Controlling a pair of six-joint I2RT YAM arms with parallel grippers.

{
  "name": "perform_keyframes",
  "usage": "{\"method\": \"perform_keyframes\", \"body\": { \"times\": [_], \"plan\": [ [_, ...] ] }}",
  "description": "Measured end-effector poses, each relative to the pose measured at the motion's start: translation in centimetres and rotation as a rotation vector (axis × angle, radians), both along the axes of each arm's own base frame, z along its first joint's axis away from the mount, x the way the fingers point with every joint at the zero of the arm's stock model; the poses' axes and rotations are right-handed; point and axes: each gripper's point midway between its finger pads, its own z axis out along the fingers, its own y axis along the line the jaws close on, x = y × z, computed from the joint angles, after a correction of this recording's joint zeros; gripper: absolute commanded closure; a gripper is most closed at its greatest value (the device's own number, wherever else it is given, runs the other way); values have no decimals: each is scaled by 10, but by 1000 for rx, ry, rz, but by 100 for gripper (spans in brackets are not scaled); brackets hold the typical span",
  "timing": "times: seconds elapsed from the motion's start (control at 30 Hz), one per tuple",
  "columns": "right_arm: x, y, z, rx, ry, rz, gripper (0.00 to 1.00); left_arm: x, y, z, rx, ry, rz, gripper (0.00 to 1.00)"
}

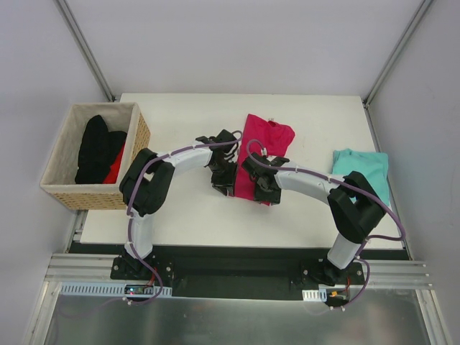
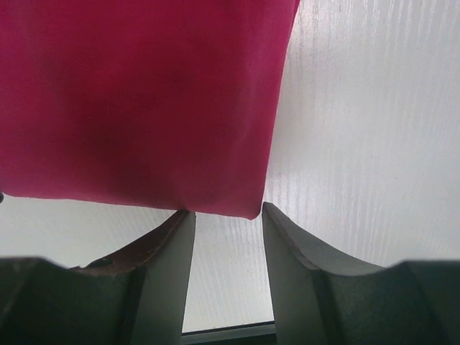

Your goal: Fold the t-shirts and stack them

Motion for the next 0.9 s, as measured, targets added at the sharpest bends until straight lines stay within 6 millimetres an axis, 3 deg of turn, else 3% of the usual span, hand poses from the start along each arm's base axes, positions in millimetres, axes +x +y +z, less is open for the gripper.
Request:
{"method": "perform_keyframes", "body": {
  "times": [0.23, 0.4, 0.63, 0.9],
  "plan": [
    [1, -1, -1, 3, 6, -6, 55, 2, -1, -3, 3, 6, 0, 64],
    [2, -2, -1, 5, 6, -8, 55, 4, -3, -3, 1, 4, -2, 81],
    [3, -2, -1, 7, 6, -8, 56, 3, -4, -4, -1, 9, -3, 94],
    [2, -1, -1, 11, 9, -4, 84, 3, -4, -4, -2, 10, -3, 96]
  ]
}}
